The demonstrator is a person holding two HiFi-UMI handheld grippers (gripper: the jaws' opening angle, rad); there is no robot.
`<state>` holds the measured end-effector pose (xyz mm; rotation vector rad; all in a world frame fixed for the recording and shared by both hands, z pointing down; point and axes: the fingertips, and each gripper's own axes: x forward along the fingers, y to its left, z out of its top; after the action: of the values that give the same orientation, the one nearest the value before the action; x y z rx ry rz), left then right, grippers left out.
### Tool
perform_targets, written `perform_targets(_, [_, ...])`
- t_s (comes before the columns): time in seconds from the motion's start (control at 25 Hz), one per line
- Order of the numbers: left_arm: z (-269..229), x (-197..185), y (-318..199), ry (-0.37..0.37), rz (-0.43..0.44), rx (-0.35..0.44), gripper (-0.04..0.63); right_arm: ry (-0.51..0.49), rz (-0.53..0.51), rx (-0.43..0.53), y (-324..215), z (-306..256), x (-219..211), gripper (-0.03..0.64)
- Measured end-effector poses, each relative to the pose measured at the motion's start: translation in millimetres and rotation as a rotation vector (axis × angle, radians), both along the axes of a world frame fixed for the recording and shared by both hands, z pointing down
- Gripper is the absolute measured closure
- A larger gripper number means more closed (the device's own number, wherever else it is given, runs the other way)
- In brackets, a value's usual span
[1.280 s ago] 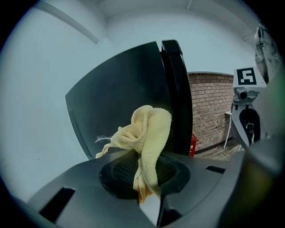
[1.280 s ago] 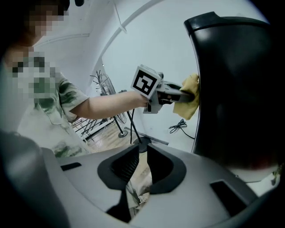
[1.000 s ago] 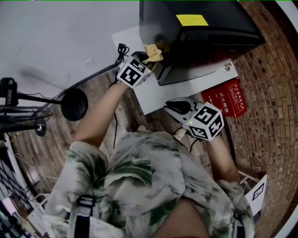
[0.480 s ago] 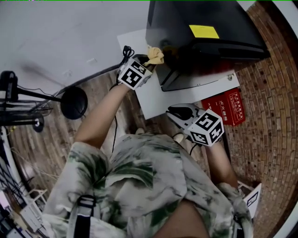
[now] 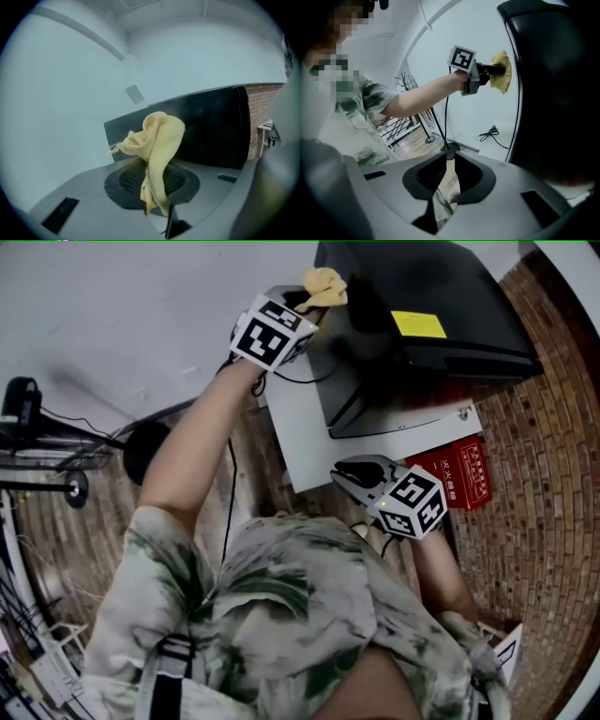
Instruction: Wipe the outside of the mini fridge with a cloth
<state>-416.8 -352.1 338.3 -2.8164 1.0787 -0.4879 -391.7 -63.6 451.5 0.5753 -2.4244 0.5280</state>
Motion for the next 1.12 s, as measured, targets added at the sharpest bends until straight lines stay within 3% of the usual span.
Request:
perform_targets(0.16, [-24.4, 9.5, -11.9, 0.015, 0.01, 0.029, 0.511, 0.005, 0.005, -0.007, -0.9, 2.0, 0.0, 0.543])
perform_targets(0.4, [-6.4, 17.6, -16.3, 0.029, 0.02, 0.011, 0.511, 0.012, 0.028, -0.013, -4.4, 6.2, 5.2, 0.545])
perform_targets(1.12, [144.3, 28.8, -1.2, -0.046, 0.047, -0.216, 0.512, 0.015, 0.045, -0.053, -19.2, 24.6, 4.3, 0.546])
